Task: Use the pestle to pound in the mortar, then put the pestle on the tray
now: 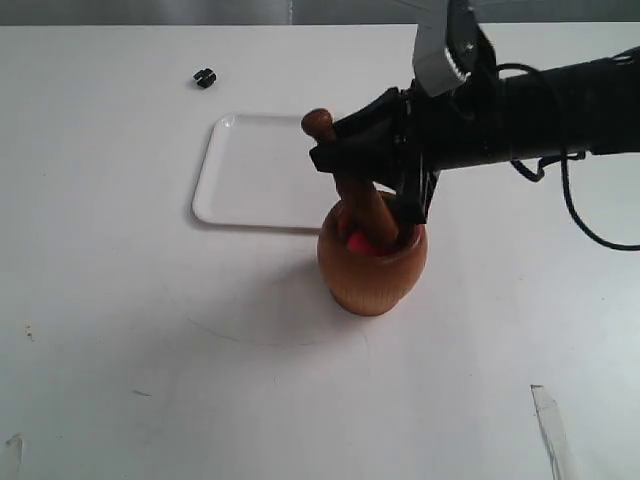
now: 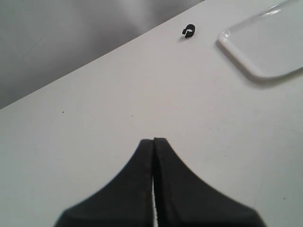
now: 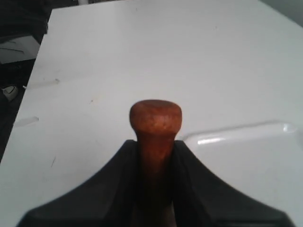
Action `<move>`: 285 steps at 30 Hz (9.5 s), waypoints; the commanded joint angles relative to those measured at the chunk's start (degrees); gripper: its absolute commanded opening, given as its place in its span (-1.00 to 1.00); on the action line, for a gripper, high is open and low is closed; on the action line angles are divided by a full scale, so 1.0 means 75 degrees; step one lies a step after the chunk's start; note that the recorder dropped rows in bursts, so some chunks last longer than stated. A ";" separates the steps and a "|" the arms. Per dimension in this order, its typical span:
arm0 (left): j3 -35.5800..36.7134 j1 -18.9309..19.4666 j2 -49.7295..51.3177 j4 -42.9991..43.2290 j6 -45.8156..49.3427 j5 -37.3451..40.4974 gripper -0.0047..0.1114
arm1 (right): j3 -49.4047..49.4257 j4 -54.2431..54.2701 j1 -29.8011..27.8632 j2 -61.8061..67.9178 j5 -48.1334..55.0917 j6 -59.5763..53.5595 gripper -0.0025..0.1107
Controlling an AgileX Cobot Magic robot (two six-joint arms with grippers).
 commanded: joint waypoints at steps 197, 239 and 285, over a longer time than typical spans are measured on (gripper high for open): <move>0.0004 -0.0059 -0.0009 -0.0056 -0.0063 -0.0023 -0.92 | 0.6379 -1.2721 0.1942 -1.1425 -0.9255 1.6702 -0.96; 0.0004 -0.0059 -0.0009 -0.0056 -0.0063 -0.0023 -0.92 | 0.6379 -1.3873 -0.1697 -1.2503 -0.4732 1.7745 -0.96; 0.0004 -0.0059 -0.0009 -0.0056 -0.0063 -0.0023 -0.92 | 0.6379 -1.3533 -0.3469 -1.2503 -0.4734 1.7907 -0.96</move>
